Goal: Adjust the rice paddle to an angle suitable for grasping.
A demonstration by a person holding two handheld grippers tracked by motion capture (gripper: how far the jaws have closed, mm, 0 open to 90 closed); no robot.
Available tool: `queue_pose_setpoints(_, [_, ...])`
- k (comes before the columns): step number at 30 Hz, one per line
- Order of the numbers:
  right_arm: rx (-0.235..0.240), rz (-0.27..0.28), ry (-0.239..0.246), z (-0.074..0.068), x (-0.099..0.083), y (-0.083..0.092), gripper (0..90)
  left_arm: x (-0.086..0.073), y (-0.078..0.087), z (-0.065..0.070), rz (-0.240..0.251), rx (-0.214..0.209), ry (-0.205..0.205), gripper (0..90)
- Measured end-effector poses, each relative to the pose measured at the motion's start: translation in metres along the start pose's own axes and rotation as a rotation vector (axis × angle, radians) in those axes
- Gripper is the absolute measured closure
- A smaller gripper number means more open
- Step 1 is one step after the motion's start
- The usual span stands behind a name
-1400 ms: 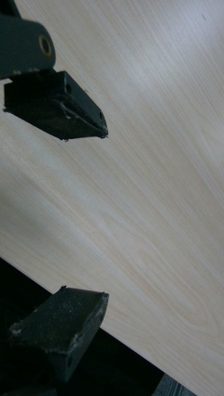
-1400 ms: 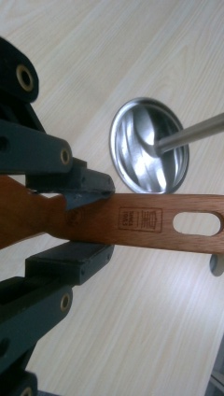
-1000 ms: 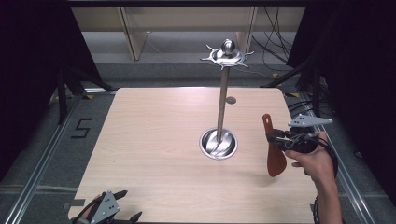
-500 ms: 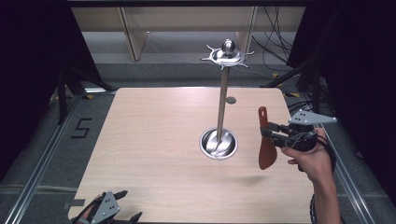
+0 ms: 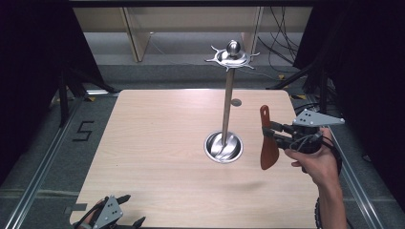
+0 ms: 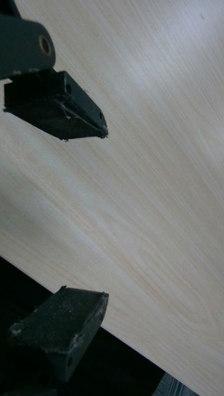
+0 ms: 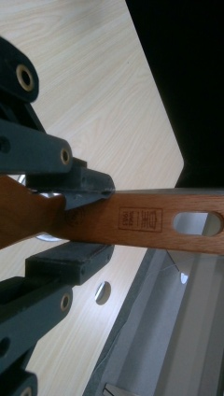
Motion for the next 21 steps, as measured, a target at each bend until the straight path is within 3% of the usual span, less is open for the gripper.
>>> queue_pose_setpoints(10, [0.014, 0.044, 0.004, -0.009, 0.013, 0.004, 67.1, -0.002, 0.001, -0.001, -0.021, -0.003, -0.013, 16.2])
queue_pose_setpoints(13, [0.022, 0.053, 0.021, -0.012, 0.021, 0.005, 67.0, -0.002, 0.000, -0.001, -0.014, 0.004, -0.006, 16.2])
queue_pose_setpoints(14, [0.015, 0.080, 0.043, -0.011, 0.025, 0.003, 67.1, -0.002, 0.001, -0.001, -0.023, -0.005, -0.010, 16.2])
queue_pose_setpoints(15, [0.042, 0.061, 0.026, -0.015, 0.026, 0.004, 67.0, -0.001, 0.001, -0.002, -0.008, 0.001, -0.004, 16.2])
queue_pose_setpoints(16, [0.029, 0.084, 0.033, -0.015, 0.029, 0.004, 67.1, -0.002, 0.001, -0.003, -0.011, 0.003, -0.010, 16.2])
queue_pose_setpoints(21, [0.046, 0.075, 0.029, -0.020, 0.037, 0.004, 67.1, -0.003, 0.001, -0.003, -0.023, -0.002, -0.021, 16.2])
Point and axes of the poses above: each handheld gripper's, and its own axes: y roughly backward along the jaws, x roughly out of its top, z roughly to its right, the point moved 8 cm from there along -y, roughly forward along the jaws, and after that the axes turned 8 degrees about -y, right-handed, at the moved point
